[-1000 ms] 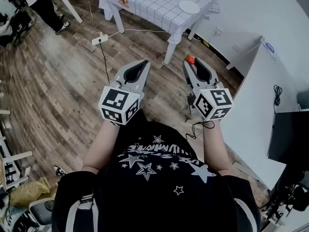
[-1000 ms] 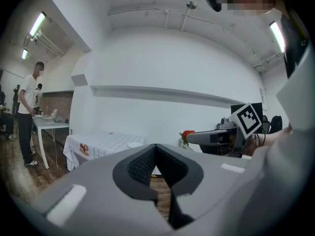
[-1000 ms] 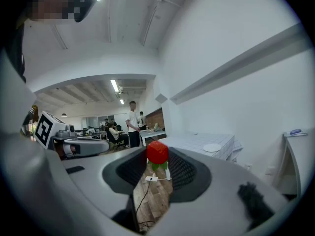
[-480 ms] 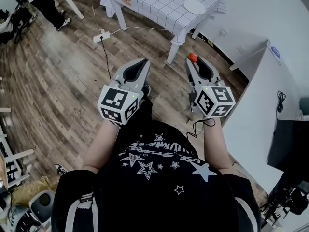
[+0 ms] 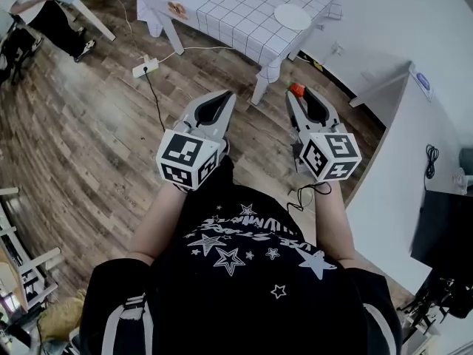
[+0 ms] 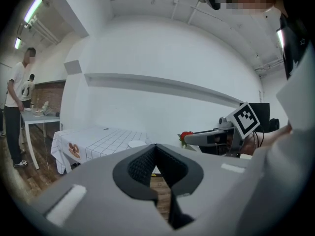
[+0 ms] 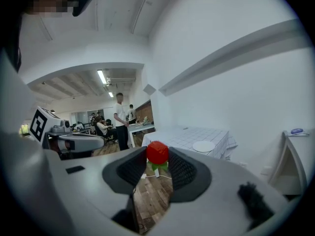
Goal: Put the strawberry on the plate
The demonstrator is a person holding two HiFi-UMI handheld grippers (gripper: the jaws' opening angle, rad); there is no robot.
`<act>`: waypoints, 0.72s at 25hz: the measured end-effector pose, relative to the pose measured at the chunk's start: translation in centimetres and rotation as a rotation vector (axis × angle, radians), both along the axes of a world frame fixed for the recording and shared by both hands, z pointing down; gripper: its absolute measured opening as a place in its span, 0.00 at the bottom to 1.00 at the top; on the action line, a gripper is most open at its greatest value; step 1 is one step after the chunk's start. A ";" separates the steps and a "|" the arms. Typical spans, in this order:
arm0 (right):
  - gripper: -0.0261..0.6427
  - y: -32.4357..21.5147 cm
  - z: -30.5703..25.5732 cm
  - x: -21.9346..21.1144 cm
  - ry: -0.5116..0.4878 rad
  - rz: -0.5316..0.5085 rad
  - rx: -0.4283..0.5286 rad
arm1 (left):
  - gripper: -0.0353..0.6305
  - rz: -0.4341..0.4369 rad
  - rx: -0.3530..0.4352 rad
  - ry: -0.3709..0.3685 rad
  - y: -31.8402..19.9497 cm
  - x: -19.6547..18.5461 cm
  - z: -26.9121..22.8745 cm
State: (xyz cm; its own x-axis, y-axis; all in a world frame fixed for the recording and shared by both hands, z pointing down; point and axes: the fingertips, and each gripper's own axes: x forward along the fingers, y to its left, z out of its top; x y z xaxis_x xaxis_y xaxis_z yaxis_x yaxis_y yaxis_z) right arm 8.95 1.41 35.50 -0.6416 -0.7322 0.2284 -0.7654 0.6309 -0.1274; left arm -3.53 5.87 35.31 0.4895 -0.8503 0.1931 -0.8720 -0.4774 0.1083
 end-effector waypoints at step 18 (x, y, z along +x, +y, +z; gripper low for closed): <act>0.26 -18.1 -0.1 -4.1 0.031 0.199 -0.053 | 0.07 0.232 -0.029 0.007 -19.2 -3.6 0.3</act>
State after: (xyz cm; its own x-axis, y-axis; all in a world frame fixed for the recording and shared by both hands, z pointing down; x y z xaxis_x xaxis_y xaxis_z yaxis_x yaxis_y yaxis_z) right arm 4.80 -16.71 35.40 -0.4772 -0.8305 0.2872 -0.8785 0.4594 -0.1311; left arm -7.13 -13.35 35.59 0.6728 -0.7090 0.2112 -0.7383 -0.6617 0.1306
